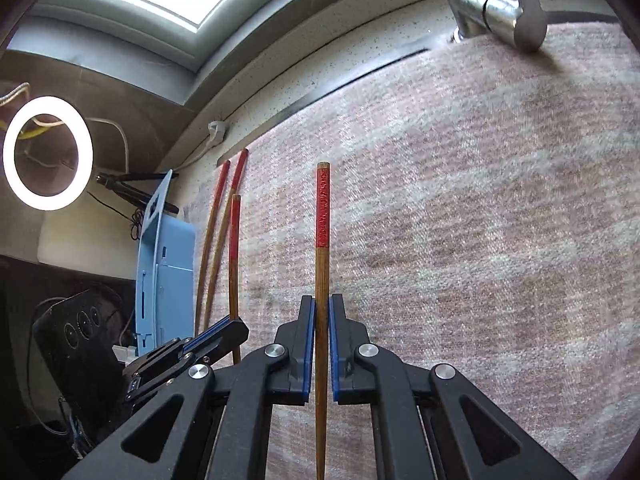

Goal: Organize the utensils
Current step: 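Carry the chopstick into the blue drainer and open the left tool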

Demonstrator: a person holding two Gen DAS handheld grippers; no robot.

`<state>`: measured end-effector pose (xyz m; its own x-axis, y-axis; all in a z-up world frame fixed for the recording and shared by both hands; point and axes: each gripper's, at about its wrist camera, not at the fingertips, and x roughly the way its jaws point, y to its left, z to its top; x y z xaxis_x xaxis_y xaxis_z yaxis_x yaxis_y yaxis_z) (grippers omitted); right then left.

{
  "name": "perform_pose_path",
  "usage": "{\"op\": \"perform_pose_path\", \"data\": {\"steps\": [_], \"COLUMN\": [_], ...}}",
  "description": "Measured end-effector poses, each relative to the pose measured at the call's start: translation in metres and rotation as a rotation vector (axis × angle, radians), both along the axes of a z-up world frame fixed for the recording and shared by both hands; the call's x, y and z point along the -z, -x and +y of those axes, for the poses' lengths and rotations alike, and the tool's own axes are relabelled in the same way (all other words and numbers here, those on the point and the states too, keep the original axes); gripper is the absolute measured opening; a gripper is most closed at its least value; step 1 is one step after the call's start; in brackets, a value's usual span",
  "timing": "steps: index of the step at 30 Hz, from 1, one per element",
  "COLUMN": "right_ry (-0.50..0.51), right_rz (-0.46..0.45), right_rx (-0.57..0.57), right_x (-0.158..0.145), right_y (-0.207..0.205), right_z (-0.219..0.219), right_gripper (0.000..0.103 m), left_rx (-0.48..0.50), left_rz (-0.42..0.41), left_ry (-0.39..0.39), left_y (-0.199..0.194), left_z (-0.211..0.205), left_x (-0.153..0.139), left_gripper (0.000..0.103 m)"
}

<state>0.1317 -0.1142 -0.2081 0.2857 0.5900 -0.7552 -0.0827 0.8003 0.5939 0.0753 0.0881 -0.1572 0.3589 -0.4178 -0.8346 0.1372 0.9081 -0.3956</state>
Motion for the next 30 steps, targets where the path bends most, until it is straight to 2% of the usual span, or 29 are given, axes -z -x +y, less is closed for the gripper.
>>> {"op": "perform_pose_path", "data": {"steps": [7, 13, 21, 30], "right_ry": [0.003, -0.017, -0.055, -0.087], "right_rz": [-0.103, -0.140, -0.173, -0.187], "right_rx": [-0.046, -0.100, -0.178, -0.260], "right_x": [-0.039, -0.057, -0.075, -0.086], "right_y": [-0.002, -0.003, -0.002, 0.005], "right_z": [0.018, 0.049, 0.101, 0.171], "right_gripper": [0.006, 0.006, 0.006, 0.006], "left_rx": [-0.042, -0.103, -0.238, -0.347], "left_rz": [-0.089, -0.160, -0.186, -0.179], "left_ry": [0.015, -0.036, -0.055, -0.062], "left_y": [0.006, 0.018, 0.037, 0.050], "left_z": [0.021, 0.056, 0.123, 0.184], "left_x": [-0.037, -0.062, -0.074, -0.068], "left_gripper": [0.005, 0.005, 0.005, 0.005]}}
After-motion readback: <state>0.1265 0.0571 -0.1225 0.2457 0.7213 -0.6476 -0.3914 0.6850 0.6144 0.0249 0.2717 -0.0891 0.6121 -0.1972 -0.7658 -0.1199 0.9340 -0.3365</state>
